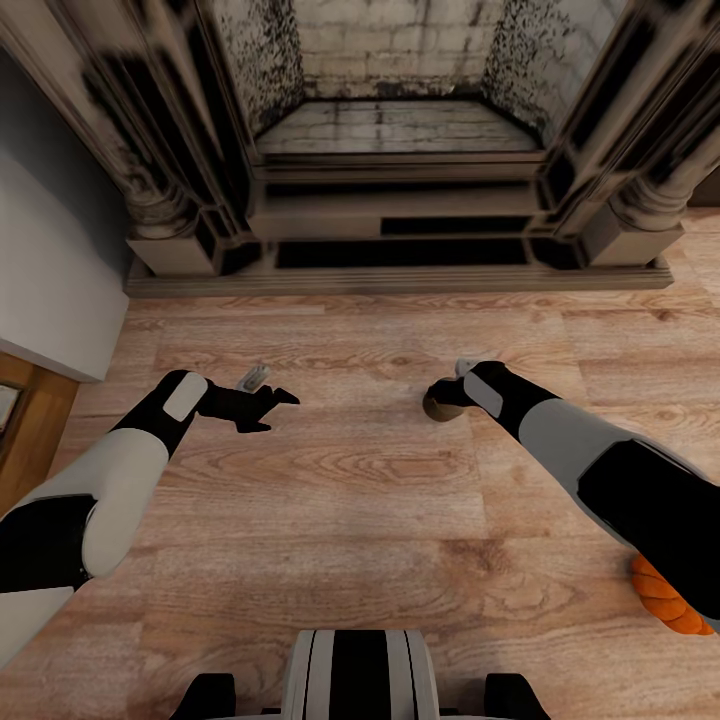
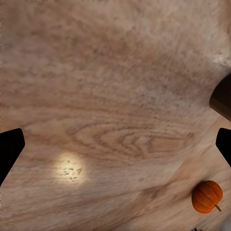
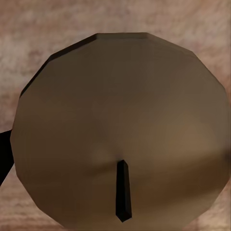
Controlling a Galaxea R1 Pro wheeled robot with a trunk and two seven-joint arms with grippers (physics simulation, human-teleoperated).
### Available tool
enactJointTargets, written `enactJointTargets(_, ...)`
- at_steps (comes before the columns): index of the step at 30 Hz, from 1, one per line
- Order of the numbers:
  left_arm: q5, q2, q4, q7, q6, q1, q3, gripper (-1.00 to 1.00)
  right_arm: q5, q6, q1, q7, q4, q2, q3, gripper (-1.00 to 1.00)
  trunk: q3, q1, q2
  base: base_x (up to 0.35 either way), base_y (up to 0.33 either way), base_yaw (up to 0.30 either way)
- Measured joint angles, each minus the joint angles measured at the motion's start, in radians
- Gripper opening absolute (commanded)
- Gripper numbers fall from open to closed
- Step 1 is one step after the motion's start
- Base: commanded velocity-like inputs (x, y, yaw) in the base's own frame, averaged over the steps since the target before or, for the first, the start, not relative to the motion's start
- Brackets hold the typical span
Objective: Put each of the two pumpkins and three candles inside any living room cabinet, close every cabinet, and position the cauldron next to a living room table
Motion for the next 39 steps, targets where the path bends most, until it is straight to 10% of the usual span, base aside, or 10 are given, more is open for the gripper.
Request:
enactJointTargets(16,-0.001,0.004,0.000,0.000,0.000,0.000,-0.001,1.00,-0.005,0.000,0.000,0.000,-0.005,0.000,-0.004,-1.00,0.000,0.000,0.000,0.000,0.000,0.000)
enactJointTargets(27,-0.013,0.004,0.005,0.010,-0.003,0.000,-0.002,1.00,-0.003,0.007,-0.001,-0.021,-0.006,0.002,-0.007,-1.00,0.042,-0.005,0.003,0.000,0.000,0.000)
enactJointTargets(39,-0.129,0.001,0.035,0.062,-0.017,0.000,-0.004,1.00,-0.006,0.161,-0.001,-0.108,-0.009,0.005,-0.008,-1.00,0.089,-0.010,0.005,0.000,0.000,0.000)
